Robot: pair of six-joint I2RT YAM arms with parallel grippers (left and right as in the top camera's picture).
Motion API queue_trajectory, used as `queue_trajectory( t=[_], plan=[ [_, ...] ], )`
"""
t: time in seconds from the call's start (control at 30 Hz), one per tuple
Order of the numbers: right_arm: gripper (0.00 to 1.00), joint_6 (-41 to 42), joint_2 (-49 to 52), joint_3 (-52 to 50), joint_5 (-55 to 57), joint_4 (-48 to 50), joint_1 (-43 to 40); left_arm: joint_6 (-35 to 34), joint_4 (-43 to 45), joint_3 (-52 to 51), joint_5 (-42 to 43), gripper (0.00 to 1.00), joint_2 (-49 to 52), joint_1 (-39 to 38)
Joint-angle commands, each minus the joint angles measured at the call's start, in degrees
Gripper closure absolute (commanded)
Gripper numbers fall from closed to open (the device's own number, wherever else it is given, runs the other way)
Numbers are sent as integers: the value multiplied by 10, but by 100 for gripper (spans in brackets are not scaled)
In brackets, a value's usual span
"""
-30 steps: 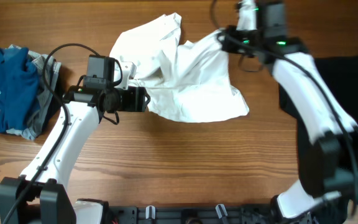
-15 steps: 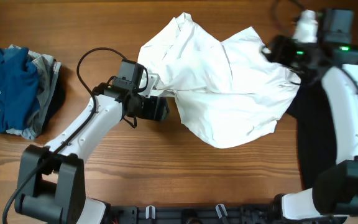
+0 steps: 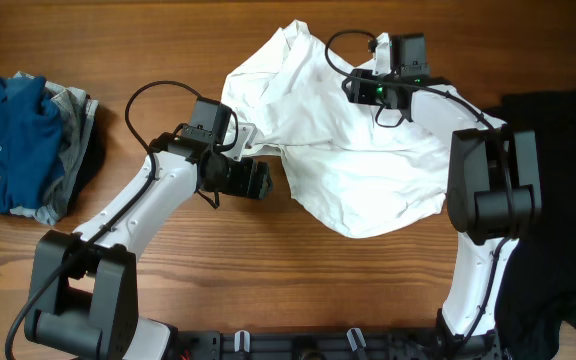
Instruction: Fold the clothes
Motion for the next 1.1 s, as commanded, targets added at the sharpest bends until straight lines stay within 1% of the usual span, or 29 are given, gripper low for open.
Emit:
queue_trajectory(
  t=[0.0, 0.03, 0.1, 0.13, 0.17, 0.2, 0.23, 0.27, 0.3, 0.33, 0.37, 0.4, 0.43, 0.47, 0.53, 0.63, 0.67, 0.73, 0.8, 0.83, 0.9, 0.93, 0.97, 1.03, 1.07],
  plan=[
    [84, 1, 9, 3, -67, 29, 1, 5, 0, -3, 7, 14, 4, -2],
    [96, 3, 3, 3, -68, 38, -2, 5, 0, -3, 7, 14, 4, -2],
    [96, 18, -27, 7, -75, 43, -16, 5, 0, -3, 7, 14, 4, -2],
    [96, 20, -63, 18, -104, 45, -31, 5, 0, -3, 7, 14, 4, -2],
    [96, 45, -103, 29, -118, 52, -49, 5, 0, -3, 7, 14, 4, -2],
    [95, 63, -144, 33, -104, 66, -71, 5, 1, -3, 7, 14, 4, -2],
    [96, 107, -208, 33, 6, 76, -121, 5, 3, -3, 7, 13, 4, -2],
    [96, 122, -227, 33, 66, 64, -152, 5, 4, -3, 7, 12, 4, -2],
    [96, 135, -233, 33, 99, 47, -172, 5, 5, -3, 7, 12, 4, -2],
    [92, 144, -234, 33, 130, 7, -202, 5, 5, -3, 7, 12, 4, -2],
    [73, 169, -231, 32, 164, -66, -238, 5, 5, -3, 7, 12, 4, -2],
    [41, 187, -230, 32, 178, -108, -256, 5, 5, -3, 7, 13, 4, -2],
    [35, 193, -228, 32, 179, -156, -282, 5, 5, -3, 7, 12, 4, -2],
    [34, 189, -228, 32, 170, -180, -296, 5, 7, -3, 7, 12, 4, -2],
    [30, 141, -230, 32, 72, -221, -315, 5, 34, -3, 7, 12, 6, -2],
    [26, 102, -231, 32, -71, -245, -306, 2, 89, -3, 7, 12, 24, -2],
    [26, 82, -232, 32, -122, -242, -294, -11, 115, -3, 6, 11, 38, -2],
    [25, 43, -242, 32, -158, -244, -272, -17, 159, -3, -6, 14, 76, -2],
    [24, 5, -267, 32, -193, -254, -246, -51, 196, -3, -60, 14, 122, -1],
    [24, -3, -278, 32, -192, -261, -233, -59, 212, -3, -70, 13, 136, -1],
    [24, -5, -304, 32, -192, -273, -208, -73, 243, -3, -91, 16, 160, -1],
    [24, -5, -312, 32, -192, -278, -200, -77, 248, -3, -108, 21, 161, -1],
    [24, -5, -318, 32, -192, -280, -194, -77, 252, -3, -126, 29, 161, -1],
    [24, -2, -322, 32, -192, -281, -185, -86, 257, -3, -190, 76, 161, 7],
    [24, -1, -322, 32, -192, -285, -184, -86, 261, -3, -220, 90, 161, 20]
  ],
)
